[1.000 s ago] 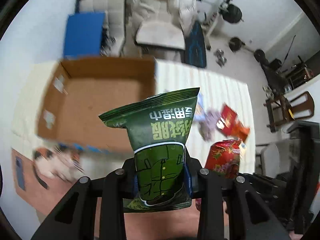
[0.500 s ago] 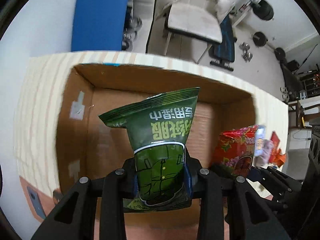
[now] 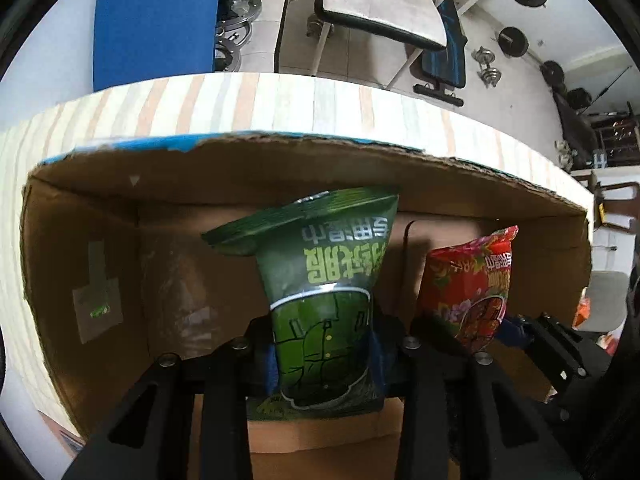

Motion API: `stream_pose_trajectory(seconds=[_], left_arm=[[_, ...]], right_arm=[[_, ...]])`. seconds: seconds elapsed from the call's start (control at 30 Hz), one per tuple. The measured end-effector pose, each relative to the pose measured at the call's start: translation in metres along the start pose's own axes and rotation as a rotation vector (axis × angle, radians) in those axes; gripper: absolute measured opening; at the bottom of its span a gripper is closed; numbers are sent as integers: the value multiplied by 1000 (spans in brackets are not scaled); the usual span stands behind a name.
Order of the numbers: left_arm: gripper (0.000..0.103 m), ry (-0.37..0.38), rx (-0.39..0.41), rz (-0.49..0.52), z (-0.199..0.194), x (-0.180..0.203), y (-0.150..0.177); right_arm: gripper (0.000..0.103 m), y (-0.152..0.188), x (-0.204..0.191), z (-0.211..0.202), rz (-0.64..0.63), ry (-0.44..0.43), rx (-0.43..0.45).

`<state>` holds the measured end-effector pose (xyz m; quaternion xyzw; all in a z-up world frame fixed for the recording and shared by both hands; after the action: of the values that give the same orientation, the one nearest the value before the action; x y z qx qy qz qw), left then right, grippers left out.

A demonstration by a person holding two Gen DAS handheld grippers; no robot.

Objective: Organize soft objects
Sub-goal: 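Carry both bags into the box and open both tools, then grasp the blue tissue pack with the left tool while the right tool grasps the yellow Vinda pack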

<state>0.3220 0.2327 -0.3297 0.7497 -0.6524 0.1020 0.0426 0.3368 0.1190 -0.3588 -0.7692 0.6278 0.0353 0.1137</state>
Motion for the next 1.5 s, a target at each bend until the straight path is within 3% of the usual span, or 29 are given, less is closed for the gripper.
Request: stream_pose_trajectory(seconds=[0.03, 0.1, 0.13, 0.17, 0.3, 0.37, 0.4, 0.5, 0.57, 0.83, 1.1, 1.3, 1.5], left_arm=[[33, -7, -2, 4, 0, 1, -1], [37, -18, -7, 10, 0, 0, -4], [47, -15, -8, 16, -2, 1, -3], [55, -25, -1, 23, -6, 2, -3], [73, -44, 34, 38, -17, -2, 1], [90, -55, 55, 37, -25, -3, 9], [91, -63, 64, 38, -26, -4, 11], [92, -59, 74, 28, -34, -7, 23], [99, -51, 84, 20, -39, -8, 33], [100, -127, 185, 9, -78, -3, 87], [103, -190, 285, -2, -124, 13, 137], [103, -187, 339, -30, -151, 28, 160], [103, -205, 455, 31, -187, 76, 169]], right_arm=[[48, -2, -1, 0, 3, -8, -1], [60, -4, 0, -1, 21, -13, -5], [77, -5, 1, -3, 30, -9, -6], [85, -5, 0, -3, 36, -5, -6], [85, -2, -2, -8, 32, 38, -13], [98, 2, -3, -12, 25, 55, -14], [103, 4, -3, -13, 21, 65, -12], [103, 18, -3, -24, 4, 97, -5], [103, 27, -4, -33, 1, 114, 7], [103, 71, 2, -78, 7, 131, 62], [103, 120, 4, -133, 4, 82, 129], [103, 143, 7, -164, -14, 37, 168], [103, 156, 29, -202, 20, -26, 239]])
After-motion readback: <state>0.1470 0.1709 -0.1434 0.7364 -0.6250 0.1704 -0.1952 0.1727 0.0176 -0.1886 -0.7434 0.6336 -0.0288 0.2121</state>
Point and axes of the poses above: each gripper's, at about its wrist camera, not at the fingertips, and z roughly the way its jaws point, x to its right, y to its underside, the point moved 1 cm from there along z, roughly the way its jaws point, and after that the axes turned 8 degrees about x, right-handed, at the moved point
